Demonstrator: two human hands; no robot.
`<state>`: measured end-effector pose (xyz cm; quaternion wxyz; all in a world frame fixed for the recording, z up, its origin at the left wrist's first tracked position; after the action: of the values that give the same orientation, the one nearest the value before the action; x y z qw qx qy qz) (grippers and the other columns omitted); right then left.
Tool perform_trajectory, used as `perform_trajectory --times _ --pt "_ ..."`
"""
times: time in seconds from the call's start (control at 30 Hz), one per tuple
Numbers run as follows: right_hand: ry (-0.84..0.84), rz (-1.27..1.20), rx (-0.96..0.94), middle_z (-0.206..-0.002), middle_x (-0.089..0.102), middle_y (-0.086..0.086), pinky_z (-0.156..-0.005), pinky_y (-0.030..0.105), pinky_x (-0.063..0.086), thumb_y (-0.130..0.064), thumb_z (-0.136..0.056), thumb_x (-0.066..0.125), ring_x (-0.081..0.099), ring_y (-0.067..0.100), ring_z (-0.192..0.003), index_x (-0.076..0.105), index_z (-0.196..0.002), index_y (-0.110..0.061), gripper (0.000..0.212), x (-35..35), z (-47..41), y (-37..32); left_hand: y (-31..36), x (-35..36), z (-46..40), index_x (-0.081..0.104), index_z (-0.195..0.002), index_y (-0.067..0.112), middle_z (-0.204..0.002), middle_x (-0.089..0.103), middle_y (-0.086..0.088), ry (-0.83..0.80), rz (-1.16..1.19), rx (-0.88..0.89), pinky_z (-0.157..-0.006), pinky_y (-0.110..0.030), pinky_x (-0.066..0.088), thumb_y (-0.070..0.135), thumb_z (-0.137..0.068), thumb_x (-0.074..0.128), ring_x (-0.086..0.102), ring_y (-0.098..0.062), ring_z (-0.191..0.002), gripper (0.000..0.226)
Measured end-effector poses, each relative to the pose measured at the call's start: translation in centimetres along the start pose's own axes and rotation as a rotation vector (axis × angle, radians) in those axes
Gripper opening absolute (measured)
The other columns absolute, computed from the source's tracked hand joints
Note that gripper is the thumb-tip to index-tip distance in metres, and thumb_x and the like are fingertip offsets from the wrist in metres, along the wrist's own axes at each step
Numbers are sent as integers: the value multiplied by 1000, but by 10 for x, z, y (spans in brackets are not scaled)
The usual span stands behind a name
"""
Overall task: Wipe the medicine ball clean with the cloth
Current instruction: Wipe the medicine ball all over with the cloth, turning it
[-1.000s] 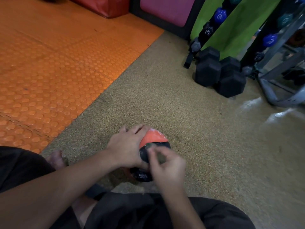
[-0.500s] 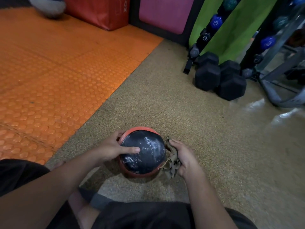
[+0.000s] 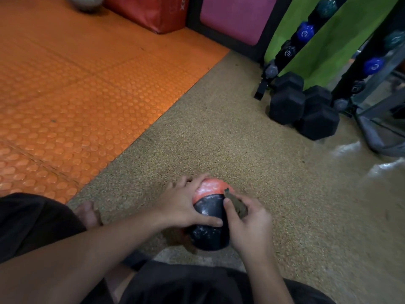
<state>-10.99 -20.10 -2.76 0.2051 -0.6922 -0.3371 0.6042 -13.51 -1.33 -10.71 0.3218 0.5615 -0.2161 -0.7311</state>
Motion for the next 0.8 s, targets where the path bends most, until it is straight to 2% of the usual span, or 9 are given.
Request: perform_trajectory --times 0.17,0.27,0.4,0.47,0.53,0.6,0.67,0.73,0.8 --pt "37 131 -32 -102 69 -11 -77 28 49 -28 -91 75 67 14 -89 79 -109 -24 19 -4 1 4 17 11 -9 12 -157 62 -168 7 24 -53 132 223 -125 -50 30 88 -52 81 22 -19 -156 128" --pt "26 246 -122 -105 69 -7 -71 34 55 -41 -93 64 68 19 -85 76 -114 -27 28 0 3 -13 14 10 -13 17 -156 61 -169 9 20 -46 154 259 -126 -40 29 74 -49 92 25 -15 -154 132" --pt "-81 394 -343 -106 69 -10 -58 35 56 -56 -92 51 69 18 -75 72 -115 -36 37 26 25 -46 13 11 -14 20 -156 60 -167 15 14 -8 172 298 -120 -25 26 48 -61 95 29 -14 -153 121" --pt "-35 356 -317 -101 70 -10 -56 32 54 -52 -92 55 68 18 -71 75 -110 -36 31 16 20 -38 14 11 -12 19 -158 58 -167 13 18 -13 155 291 -122 -30 28 62 -55 94 29 -13 -152 127" --pt "71 328 -201 -96 72 -8 -57 28 50 -43 -92 64 69 20 -71 78 -103 -32 22 -6 6 -16 17 10 -10 18 -158 58 -165 11 25 -6 121 267 -124 -40 33 80 -45 88 31 -16 -151 135" --pt "141 312 -103 -95 74 -5 -61 27 47 -35 -91 70 70 23 -74 79 -100 -26 16 -18 0 -5 22 12 -10 18 -157 59 -164 12 26 11 78 248 -123 -45 35 88 -40 82 34 -19 -150 137" --pt "106 374 -163 -93 73 -5 -57 30 52 -37 -89 67 69 23 -70 78 -100 -28 18 -4 7 -19 24 13 -12 17 -154 62 -163 15 23 15 92 255 -121 -46 38 80 -45 83 37 -21 -149 129" --pt "-19 445 -307 -93 70 -7 -51 35 54 -44 -87 60 67 22 -65 74 -102 -32 24 24 26 -44 22 13 -13 17 -152 64 -162 18 21 27 128 277 -119 -43 40 60 -58 81 42 -22 -147 114" --pt "-72 440 -370 -95 70 -9 -52 35 54 -47 -88 57 67 20 -66 73 -105 -35 26 29 31 -49 19 13 -12 16 -151 65 -161 19 20 28 128 299 -119 -42 40 58 -59 80 43 -22 -146 112"
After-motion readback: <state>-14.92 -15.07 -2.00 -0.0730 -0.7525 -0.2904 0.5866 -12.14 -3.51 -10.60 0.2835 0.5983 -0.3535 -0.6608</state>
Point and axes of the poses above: each hand's wrist, its own z-axis away from the middle knuckle, its own x-axis out of the palm, y = z × x, the point moved 9 cm from there along -z, towards the middle knuckle
